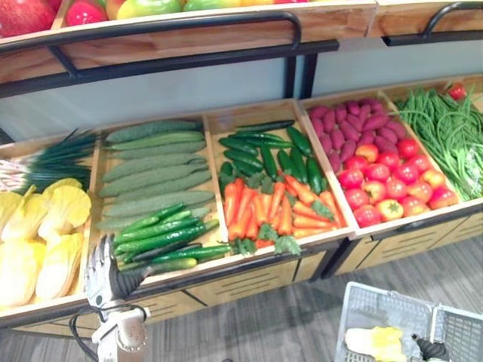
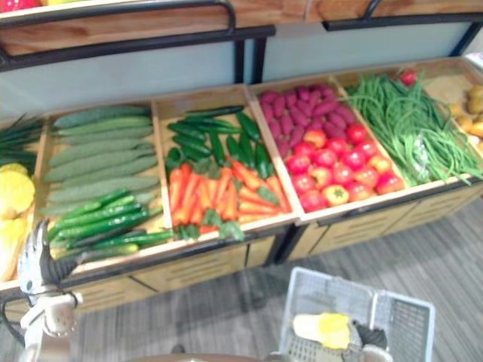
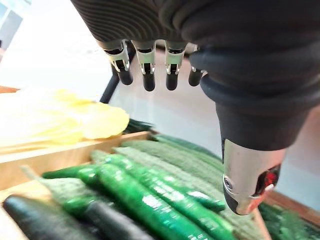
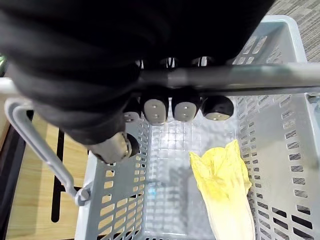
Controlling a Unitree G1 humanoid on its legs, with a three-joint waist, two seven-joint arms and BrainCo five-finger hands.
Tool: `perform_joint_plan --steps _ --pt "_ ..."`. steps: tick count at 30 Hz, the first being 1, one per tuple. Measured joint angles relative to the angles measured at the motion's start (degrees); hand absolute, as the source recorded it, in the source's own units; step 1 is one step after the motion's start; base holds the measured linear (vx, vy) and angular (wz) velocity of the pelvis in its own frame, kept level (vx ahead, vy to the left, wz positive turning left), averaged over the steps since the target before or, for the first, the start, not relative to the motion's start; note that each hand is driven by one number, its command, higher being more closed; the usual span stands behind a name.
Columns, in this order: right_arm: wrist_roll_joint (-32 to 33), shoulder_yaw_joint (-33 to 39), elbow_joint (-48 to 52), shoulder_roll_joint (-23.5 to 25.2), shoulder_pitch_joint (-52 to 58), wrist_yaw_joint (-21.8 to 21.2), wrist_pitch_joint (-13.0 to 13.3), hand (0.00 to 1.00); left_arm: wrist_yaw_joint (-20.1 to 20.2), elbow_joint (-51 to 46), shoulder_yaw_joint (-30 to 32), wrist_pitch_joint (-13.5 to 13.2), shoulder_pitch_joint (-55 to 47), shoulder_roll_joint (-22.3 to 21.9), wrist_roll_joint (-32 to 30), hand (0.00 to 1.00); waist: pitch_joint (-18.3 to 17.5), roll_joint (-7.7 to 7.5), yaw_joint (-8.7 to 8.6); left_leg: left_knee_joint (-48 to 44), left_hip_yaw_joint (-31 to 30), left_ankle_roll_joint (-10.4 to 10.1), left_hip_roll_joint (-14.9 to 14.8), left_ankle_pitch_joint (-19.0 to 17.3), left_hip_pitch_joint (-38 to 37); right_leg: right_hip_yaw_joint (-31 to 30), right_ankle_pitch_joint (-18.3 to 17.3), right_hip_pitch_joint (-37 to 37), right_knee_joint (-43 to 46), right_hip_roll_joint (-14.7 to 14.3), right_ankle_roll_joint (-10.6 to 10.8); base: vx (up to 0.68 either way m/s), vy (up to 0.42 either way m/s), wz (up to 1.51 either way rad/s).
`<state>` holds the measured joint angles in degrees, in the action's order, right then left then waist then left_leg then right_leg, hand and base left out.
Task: Pick vegetable in the basket
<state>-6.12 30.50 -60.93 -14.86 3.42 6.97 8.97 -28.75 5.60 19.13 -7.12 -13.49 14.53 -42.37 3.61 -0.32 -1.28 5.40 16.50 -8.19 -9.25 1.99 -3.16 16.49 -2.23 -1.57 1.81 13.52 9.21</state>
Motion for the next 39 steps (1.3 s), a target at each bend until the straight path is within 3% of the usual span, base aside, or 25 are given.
perform_joint_plan --steps 3,7,10,14,19,23,28,32,33,37,39 --pt "0.0 -0.2 0.0 -0.8 0.1 -0.1 0.0 1.00 1.1 -3.0 -2.9 -1.8 0.1 3.5 -1.6 0.00 -0.1 0.10 -0.09 0.0 0.1 0.0 0.0 0.0 -0.1 -0.4 0.0 0.0 0.0 0.0 -0.1 0.00 0.000 0.00" --pt "-0.1 -1.7 0.5 -1.8 0.2 -0.4 0.0 1.00 4.2 -5.1 -3.3 -3.2 0.4 4.4 -1.3 0.00 -0.2 0.32 -0.14 0.0 0.4 0.1 0.0 -0.1 -0.6 -1.2 0.4 0.1 0.0 -0.1 -0.6 -0.02 0.006 -0.08" --pt "-0.1 -1.8 2.1 -2.2 1.0 -1.3 0.0 1.00 8.8 -5.4 -5.0 -4.0 0.4 6.7 -0.1 0.00 -0.4 0.41 -0.18 0.0 0.7 0.1 0.0 -0.1 -1.0 -1.5 0.5 0.1 0.0 -0.1 -0.7 -0.05 0.000 -0.06" --pt "-0.2 -1.9 2.7 -3.5 1.3 -2.6 -0.3 1.00 17.8 -6.0 -6.6 -4.5 0.5 11.1 7.9 0.00 -0.6 0.62 -0.22 0.0 1.0 0.1 0.0 -0.1 -1.1 -2.1 1.0 0.3 -0.4 -0.2 -0.4 -0.05 0.000 -0.07" --pt "-0.7 -3.4 4.3 -6.1 2.5 -3.9 -1.0 1.00 26.8 -6.0 -12.3 -6.4 3.0 20.3 15.8 0.00 -1.1 1.22 -0.36 0.0 1.7 0.1 0.1 -0.1 -1.1 -2.9 1.5 0.6 -1.0 -0.2 -0.1 -0.02 0.001 -0.08" --pt "-0.9 -4.1 4.3 -6.8 2.5 -4.0 -1.2 1.00 28.8 -5.8 -15.2 -7.4 6.6 21.8 17.5 0.00 -1.1 1.34 -0.44 0.0 1.7 0.1 0.1 -0.1 -1.1 -2.9 1.6 0.6 -1.1 -0.3 0.0 0.00 0.000 0.00" --pt "-2.2 -4.6 4.3 -6.7 2.4 -4.2 -1.4 1.00 29.2 -2.0 -18.8 -7.0 11.6 21.7 19.8 0.00 -1.2 1.39 -0.88 0.0 1.7 0.1 0.2 -0.1 -1.1 -3.2 2.3 0.3 -1.8 -0.3 -0.5 0.00 -0.001 -0.03" --pt "-2.8 -5.1 4.3 -6.6 1.6 -4.4 -1.6 1.00 29.9 1.8 -20.3 -4.6 14.0 21.1 22.1 0.00 -1.1 1.37 -1.76 0.0 2.2 0.1 0.3 -0.1 -1.3 -3.7 2.7 0.3 -2.2 -0.3 -0.9 -0.03 -0.002 -0.09" --pt "-2.9 -5.1 4.6 -6.1 1.5 -4.4 -3.3 1.00 31.3 8.0 -20.9 -1.1 17.5 15.5 23.7 0.00 -1.1 1.36 -1.76 0.0 3.2 0.1 0.4 -0.1 -1.9 -4.5 3.3 0.2 -3.1 -0.3 -0.6 -0.09 -0.017 -0.21" --pt "-2.9 -3.9 5.0 -4.8 1.3 -4.4 -3.8 1.00 31.3 11.7 -20.8 1.2 19.2 11.9 23.5 0.00 -1.0 1.26 -2.70 0.0 3.3 0.1 0.4 -0.1 -1.9 -4.7 3.5 0.2 -3.6 -0.4 -0.3 -0.03 -0.009 -0.07" --pt "-3.0 -3.8 5.0 -4.0 1.0 -4.3 -4.4 1.00 30.0 17.3 -19.0 3.6 22.5 7.1 23.1 0.00 -0.9 1.14 -2.77 0.0 3.3 0.1 0.4 -0.1 -1.9 -4.7 3.7 0.2 -3.7 -0.4 -0.1 0.00 0.000 0.00"
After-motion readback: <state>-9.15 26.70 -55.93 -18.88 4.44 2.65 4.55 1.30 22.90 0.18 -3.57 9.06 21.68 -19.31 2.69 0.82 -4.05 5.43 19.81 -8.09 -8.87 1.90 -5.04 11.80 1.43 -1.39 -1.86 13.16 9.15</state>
